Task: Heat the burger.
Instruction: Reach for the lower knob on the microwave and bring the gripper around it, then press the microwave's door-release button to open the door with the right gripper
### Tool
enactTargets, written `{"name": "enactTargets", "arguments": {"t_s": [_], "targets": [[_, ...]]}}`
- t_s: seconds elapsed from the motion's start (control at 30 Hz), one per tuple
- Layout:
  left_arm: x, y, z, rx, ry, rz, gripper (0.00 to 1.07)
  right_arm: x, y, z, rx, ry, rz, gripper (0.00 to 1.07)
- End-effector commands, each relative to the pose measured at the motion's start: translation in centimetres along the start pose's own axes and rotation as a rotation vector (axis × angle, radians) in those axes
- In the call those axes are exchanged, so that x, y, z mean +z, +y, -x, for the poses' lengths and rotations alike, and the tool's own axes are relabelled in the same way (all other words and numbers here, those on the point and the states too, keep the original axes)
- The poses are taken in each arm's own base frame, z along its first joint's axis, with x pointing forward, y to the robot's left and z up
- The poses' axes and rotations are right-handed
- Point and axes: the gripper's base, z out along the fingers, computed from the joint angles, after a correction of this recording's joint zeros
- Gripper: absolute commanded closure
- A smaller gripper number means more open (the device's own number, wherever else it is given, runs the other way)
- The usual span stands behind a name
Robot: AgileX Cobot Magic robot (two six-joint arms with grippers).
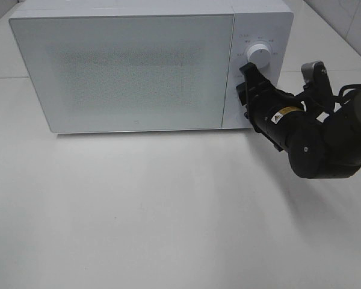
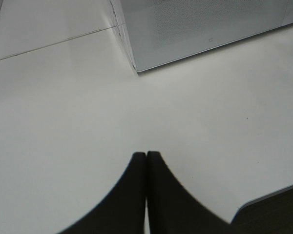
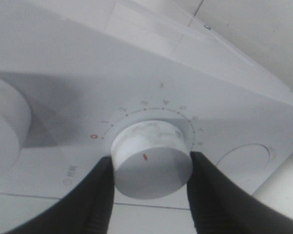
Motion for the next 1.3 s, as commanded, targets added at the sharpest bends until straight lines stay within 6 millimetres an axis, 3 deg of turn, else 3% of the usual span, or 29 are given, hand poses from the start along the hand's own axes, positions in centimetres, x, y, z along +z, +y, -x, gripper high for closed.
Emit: {"name": "enactTargets", "arguments": {"t_s": [0.03,0.17,0.3,0.6,0.8,0.83,0.9,0.93,0.97,1.03,1.3], "targets": [[-0.2,-0.1,-0.1,-0.012,-0.032,0.002,1.06,0.5,2.1,1.9,0.19,-0.128,0.157,1.07],[-0.2,-0.1,-0.1,-0.012,-0.032,0.002,1.06,0.4,2.6,2.2,0.402,-0.135,0.226,1.07],[-0.2,-0.1,-0.1,-0.012,-0.032,0.002,1.06,0.4,2.7,2.3,0.498,-0.13,0.247,1.07],[-0.2,-0.1,-0.1,-0.012,-0.032,0.002,1.06,0.3,2.6,2.3,0.509,-0.135,0.255,1.07],[-0.2,-0.1,-0.1,-0.012,-0.032,0.002,1.06,0.3,2.3,2.2,0.512,-0.13,0.223,0.91],[-0.2,-0.1,-0.1,-0.012,-0.032,0.002,1.06,0.3,2.3,2.2,0.504,-0.13,0.222,0.78],[-0.2,-0.1,-0.1,-0.012,-0.032,0.002,1.06,0.3,2.3,2.2,0.504,-0.13,0.222,0.78],[-0.2,-0.1,-0.1,-0.012,-0.032,0.002,1.06,0.2,2.4,2.2,0.463,-0.131,0.225,0.58],[-0.2,-0.1,-0.1,-0.012,-0.032,0.002,1.06,0.3,2.3,2.2,0.432,-0.133,0.22,0.5],[-0.2,-0.1,-0.1,-0.012,-0.032,0.002,1.06,0.2,2.4,2.1,0.411,-0.123,0.221,0.45],[-0.2,-0.1,-0.1,-0.012,-0.032,0.002,1.06,-0.6,1.5,1.1,0.359,-0.042,0.209,0.45]]}}
